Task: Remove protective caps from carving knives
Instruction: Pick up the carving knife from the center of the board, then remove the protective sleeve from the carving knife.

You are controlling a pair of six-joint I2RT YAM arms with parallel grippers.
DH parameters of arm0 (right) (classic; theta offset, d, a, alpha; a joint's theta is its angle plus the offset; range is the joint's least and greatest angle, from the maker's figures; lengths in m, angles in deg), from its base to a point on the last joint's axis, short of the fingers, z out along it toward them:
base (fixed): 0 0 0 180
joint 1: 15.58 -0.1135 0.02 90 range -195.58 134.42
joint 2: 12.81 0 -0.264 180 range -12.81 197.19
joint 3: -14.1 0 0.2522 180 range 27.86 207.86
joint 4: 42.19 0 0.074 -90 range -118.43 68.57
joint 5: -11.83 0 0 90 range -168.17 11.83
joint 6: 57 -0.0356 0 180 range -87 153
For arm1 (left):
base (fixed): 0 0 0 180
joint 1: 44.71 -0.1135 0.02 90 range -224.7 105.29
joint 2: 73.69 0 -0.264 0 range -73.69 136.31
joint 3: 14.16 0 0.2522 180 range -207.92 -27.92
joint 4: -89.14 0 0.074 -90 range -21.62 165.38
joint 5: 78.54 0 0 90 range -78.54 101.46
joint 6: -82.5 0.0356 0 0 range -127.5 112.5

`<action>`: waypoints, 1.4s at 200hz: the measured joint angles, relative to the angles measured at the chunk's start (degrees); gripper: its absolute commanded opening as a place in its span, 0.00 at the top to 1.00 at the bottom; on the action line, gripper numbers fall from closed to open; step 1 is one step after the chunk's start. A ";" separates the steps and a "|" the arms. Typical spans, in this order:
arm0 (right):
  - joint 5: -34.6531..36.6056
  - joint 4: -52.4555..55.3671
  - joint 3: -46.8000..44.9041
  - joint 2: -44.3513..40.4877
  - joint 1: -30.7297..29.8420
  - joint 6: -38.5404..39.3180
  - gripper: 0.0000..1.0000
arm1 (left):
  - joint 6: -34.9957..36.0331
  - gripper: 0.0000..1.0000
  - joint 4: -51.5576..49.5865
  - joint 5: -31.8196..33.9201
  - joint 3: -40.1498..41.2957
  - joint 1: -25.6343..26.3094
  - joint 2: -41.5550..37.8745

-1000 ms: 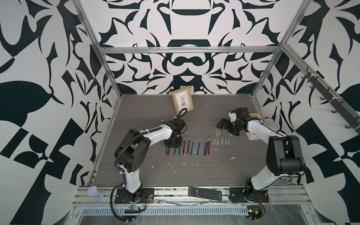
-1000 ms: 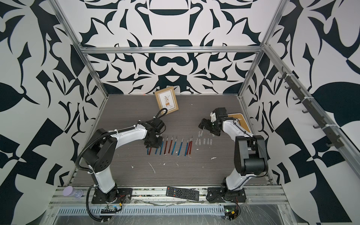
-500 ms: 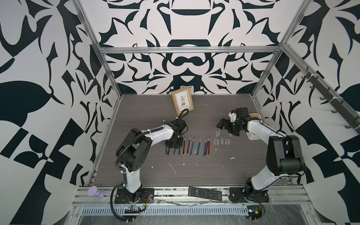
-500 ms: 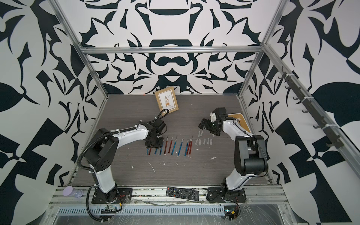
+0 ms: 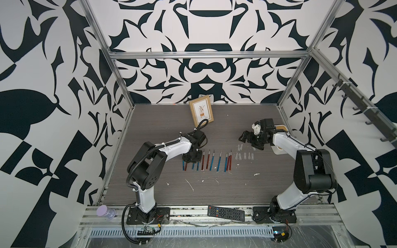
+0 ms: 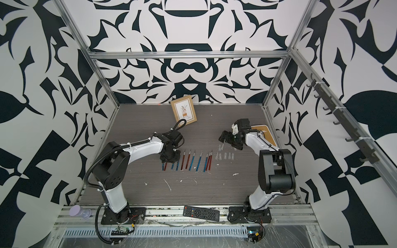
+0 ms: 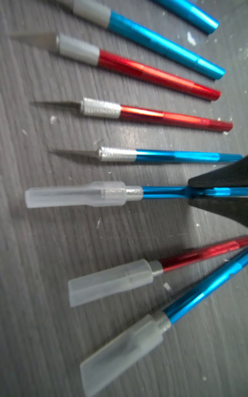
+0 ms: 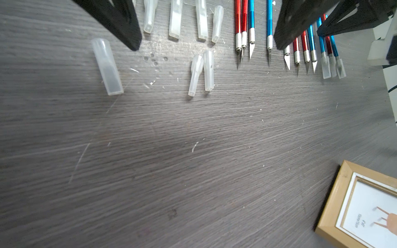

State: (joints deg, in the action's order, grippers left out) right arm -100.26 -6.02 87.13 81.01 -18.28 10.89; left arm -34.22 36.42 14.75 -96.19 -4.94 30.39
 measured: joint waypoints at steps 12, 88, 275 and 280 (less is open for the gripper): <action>-0.31 0.00 0.00 0.00 0.00 0.00 0.02 | 0.15 1.00 0.37 -1.64 0.02 -0.50 -1.86; -4.81 -1.79 0.02 -0.15 -0.92 0.02 0.00 | -2.08 1.00 13.38 -21.55 4.35 -6.99 -9.99; -11.54 -11.69 8.63 5.88 -20.52 -5.44 0.41 | -5.40 1.00 19.41 -26.64 4.17 -3.34 -7.04; -11.61 -11.96 8.63 6.01 -20.55 -5.73 0.44 | -5.40 1.00 19.43 -26.60 4.15 -3.28 -7.02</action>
State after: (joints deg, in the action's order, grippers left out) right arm -111.87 -17.97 95.76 87.03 -38.83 5.17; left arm -39.61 55.85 -11.85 -92.04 -8.21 23.37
